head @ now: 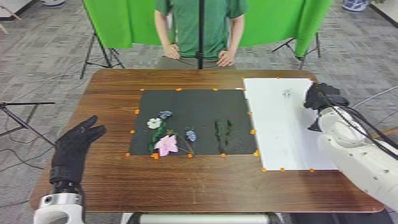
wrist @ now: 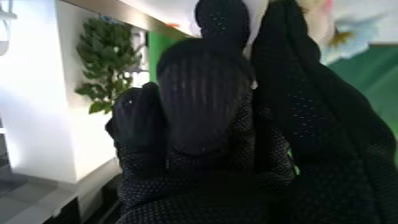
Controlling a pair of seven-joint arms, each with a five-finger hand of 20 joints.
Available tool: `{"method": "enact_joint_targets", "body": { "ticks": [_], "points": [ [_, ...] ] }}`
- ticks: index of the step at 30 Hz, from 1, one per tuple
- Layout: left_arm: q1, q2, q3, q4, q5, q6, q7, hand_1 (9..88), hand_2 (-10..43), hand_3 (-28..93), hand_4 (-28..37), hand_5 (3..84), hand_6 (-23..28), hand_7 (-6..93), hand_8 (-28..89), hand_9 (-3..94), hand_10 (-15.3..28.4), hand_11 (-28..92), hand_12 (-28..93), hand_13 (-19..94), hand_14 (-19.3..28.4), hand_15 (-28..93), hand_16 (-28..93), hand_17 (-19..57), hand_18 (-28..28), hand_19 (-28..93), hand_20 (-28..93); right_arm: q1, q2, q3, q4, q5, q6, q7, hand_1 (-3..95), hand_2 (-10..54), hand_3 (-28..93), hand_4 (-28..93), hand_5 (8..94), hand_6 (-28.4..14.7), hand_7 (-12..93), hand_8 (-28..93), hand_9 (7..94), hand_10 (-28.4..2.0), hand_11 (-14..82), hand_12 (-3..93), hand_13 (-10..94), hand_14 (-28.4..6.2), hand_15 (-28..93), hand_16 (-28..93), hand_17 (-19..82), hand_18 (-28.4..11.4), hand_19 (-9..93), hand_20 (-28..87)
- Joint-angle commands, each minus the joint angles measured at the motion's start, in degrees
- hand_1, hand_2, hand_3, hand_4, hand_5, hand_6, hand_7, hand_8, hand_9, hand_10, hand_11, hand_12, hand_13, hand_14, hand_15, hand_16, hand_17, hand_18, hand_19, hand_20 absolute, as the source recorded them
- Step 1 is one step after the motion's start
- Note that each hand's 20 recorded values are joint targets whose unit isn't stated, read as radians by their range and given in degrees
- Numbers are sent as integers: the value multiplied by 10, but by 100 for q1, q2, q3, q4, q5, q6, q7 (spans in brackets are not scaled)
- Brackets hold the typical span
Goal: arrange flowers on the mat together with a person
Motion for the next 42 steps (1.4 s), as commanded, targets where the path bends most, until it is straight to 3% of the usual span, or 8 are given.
{"method": "enact_joint_targets", "body": {
  "ticks": [1,4,10,18,29,36,42],
  "points": [
    [74,-43,-20,-3,27,1,-100,302,-26,685,-245,492,47,112,-65,507,146,205,133,403,171,155,15,79,106,22,182,-255,83,639,-835,26,378,515,622,-95,569,-260,811,37,262,59,930,-66,87,412,936,-5,476,316,541,-158,919,348],
    [64,-18,-28,8,24,-20,-137,302,-26,684,-246,492,47,112,-65,507,146,205,133,403,172,155,15,79,106,23,182,-177,125,687,-1549,345,596,568,626,-95,570,-256,813,35,260,61,932,-67,89,411,937,-5,477,317,544,-159,921,345],
    [1,3,-8,40,50,-120,-193,301,-26,686,-245,492,47,112,-65,507,146,206,134,399,172,156,17,71,114,28,184,367,-110,-125,-2368,450,268,189,627,-95,572,-251,818,31,254,71,936,-73,98,419,937,-3,480,316,547,-159,926,341],
    [-121,36,22,84,87,-274,-276,299,-27,686,-246,490,47,112,-64,504,146,205,134,395,169,154,20,66,118,34,181,992,-536,-1384,-2188,261,-368,-179,627,-95,567,-248,813,30,252,83,931,-76,96,435,936,-2,468,321,541,-157,924,335],
    [-18,10,-41,68,61,-331,-247,290,-28,691,-244,486,47,112,-65,496,146,204,135,384,173,157,25,58,126,40,178,915,-570,-1747,-2289,231,-934,-379,615,-95,561,-232,790,33,272,78,911,-79,97,446,908,-18,458,331,511,-166,905,336],
    [-76,5,-35,108,89,-490,-232,280,-37,699,-244,483,46,113,-65,492,144,204,136,379,174,157,28,54,128,40,177,934,-664,-1809,-2226,144,-1029,-408,593,-95,554,-221,775,33,278,66,896,-85,97,444,898,-22,458,329,500,-169,896,343],
    [-50,-8,-51,108,96,-518,-248,275,-45,701,-242,479,45,111,-65,488,143,203,137,375,174,152,29,52,130,38,176,863,-666,-1658,-2264,205,-1050,-430,559,-95,540,-207,764,28,266,62,853,-98,175,375,891,-26,455,327,491,-174,885,360]
  ]
}}
